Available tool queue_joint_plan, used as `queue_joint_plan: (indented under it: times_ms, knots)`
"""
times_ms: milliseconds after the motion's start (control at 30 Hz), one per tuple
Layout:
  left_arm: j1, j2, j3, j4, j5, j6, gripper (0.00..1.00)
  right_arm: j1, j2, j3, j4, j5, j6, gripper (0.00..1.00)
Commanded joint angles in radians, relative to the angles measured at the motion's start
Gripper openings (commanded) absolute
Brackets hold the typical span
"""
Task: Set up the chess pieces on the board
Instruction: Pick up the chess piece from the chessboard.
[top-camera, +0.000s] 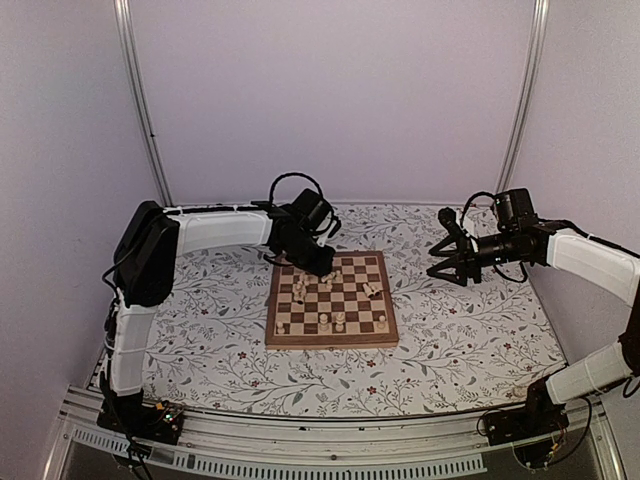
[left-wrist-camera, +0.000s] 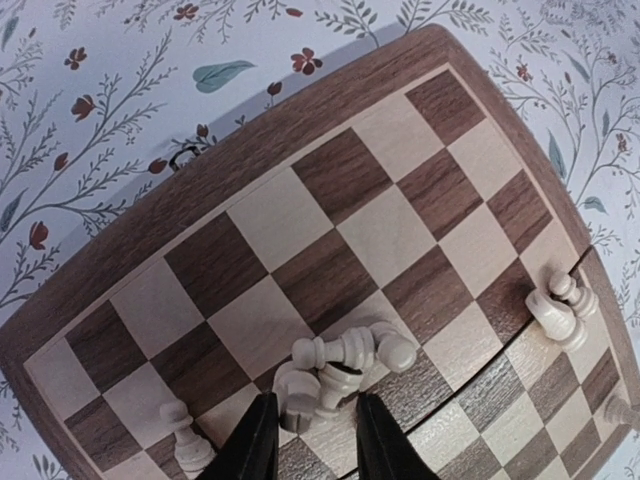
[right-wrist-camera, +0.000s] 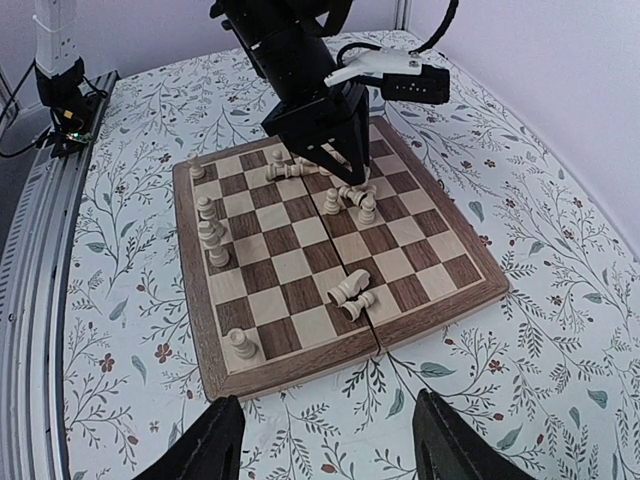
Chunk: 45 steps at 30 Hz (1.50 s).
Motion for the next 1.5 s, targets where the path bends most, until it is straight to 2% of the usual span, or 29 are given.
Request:
queue_joint_plan:
  times_ms: [0,267,967,1333,1467]
  knots:
    - [0.005,0.01,0.02,-0.016,0.009,0.01,0.28,-0.001,0.008,-0.002,-0.003,0.01,-0.009,0.6]
    - [0.005,0.021,0.031,-0.019,0.005,0.015,0.18,-0.001,0.005,-0.002,-0.004,0.009,-0.008,0.6]
    - [0.02,0.045,0.056,-0.048,0.04,0.013,0.21,-0.001,0.001,0.001,-0.003,0.004,0.0,0.6]
    - [0.042,0.056,0.074,-0.058,0.08,0.024,0.17,0.0,0.011,0.001,-0.001,-0.001,0.003,0.6]
    - [0.042,0.047,0.069,-0.061,0.087,0.023,0.1,-0.001,0.016,0.001,0.001,-0.003,0.004,0.6]
